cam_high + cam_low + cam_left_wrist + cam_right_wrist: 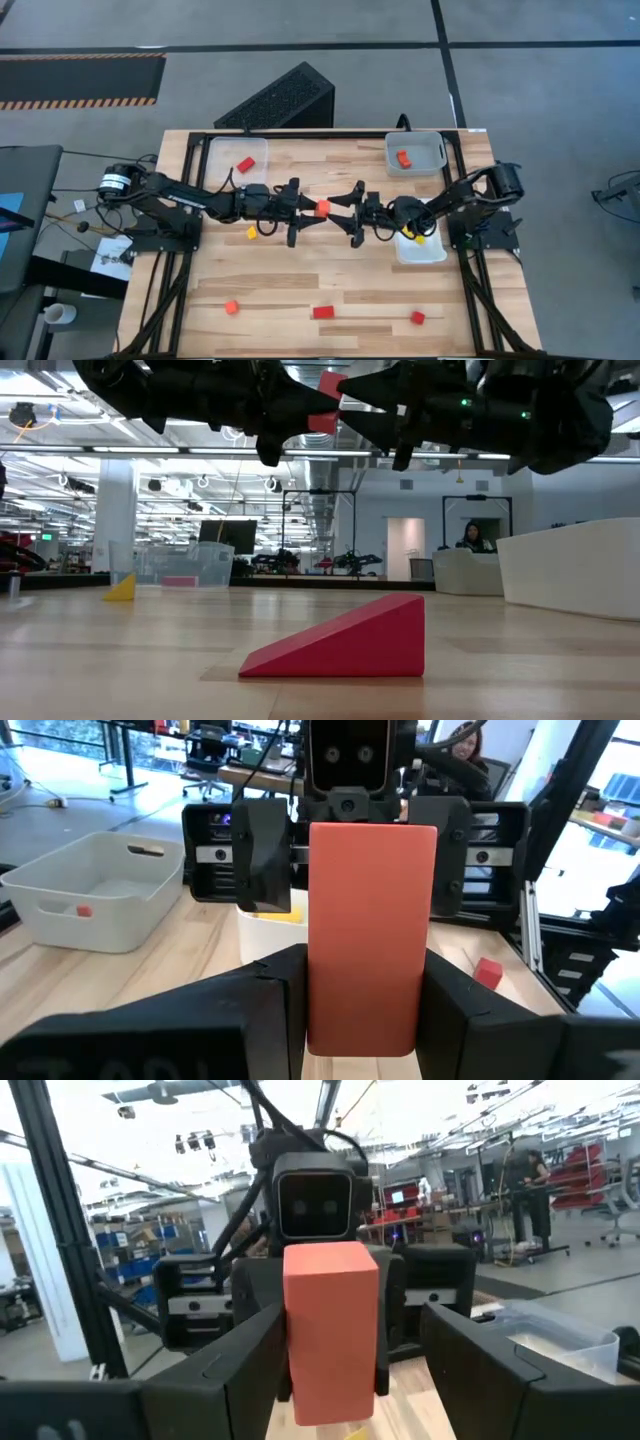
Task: Sort & place blocks by color
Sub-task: Put the top orange block into the gray bin
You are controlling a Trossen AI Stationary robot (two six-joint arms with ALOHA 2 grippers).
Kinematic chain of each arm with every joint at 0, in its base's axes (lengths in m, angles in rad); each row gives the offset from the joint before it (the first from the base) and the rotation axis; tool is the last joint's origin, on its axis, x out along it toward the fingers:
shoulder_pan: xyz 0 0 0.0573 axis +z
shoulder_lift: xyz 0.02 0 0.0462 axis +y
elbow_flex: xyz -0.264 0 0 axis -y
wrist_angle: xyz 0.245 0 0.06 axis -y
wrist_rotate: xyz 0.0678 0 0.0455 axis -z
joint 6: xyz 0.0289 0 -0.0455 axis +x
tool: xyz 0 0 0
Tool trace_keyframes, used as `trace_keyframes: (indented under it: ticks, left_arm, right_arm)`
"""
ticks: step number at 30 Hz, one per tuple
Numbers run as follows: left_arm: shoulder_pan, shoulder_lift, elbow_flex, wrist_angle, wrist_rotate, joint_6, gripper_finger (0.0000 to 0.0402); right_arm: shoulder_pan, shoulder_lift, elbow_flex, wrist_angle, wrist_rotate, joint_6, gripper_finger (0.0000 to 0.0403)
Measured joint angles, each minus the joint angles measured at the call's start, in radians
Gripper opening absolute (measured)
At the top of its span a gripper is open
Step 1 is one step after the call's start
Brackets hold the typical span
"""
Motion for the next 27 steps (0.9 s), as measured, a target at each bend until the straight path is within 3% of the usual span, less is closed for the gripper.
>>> trace_keyframes:
  ticks: [5,13,19,23,27]
  left_arm:
    - [-0.007,0.000,0.000,-0.007,-0.004,0.000,0.0097]
    - [-0.029,0.000,0.000,-0.012,0.007,0.033,0.0097]
    - [-0.030,0.000,0.000,-0.012,0.026,0.039,0.0097]
    - [-0.030,-0.001,0.000,-0.027,0.025,0.038,0.0097]
    - [-0.029,-0.001,0.000,-0.029,0.022,0.028,0.0097]
  right_arm:
    - [-0.007,0.000,0.033,-0.040,-0.012,0.005,0.0256]
    - [-0.033,0.000,0.102,-0.172,-0.136,0.046,0.0256]
    - [-0.033,0.000,0.126,-0.201,-0.141,0.046,0.0251]
    - [-0.033,0.000,0.128,-0.205,-0.141,0.046,0.0227]
    - [-0.032,0.000,0.128,-0.211,-0.141,0.044,0.0175]
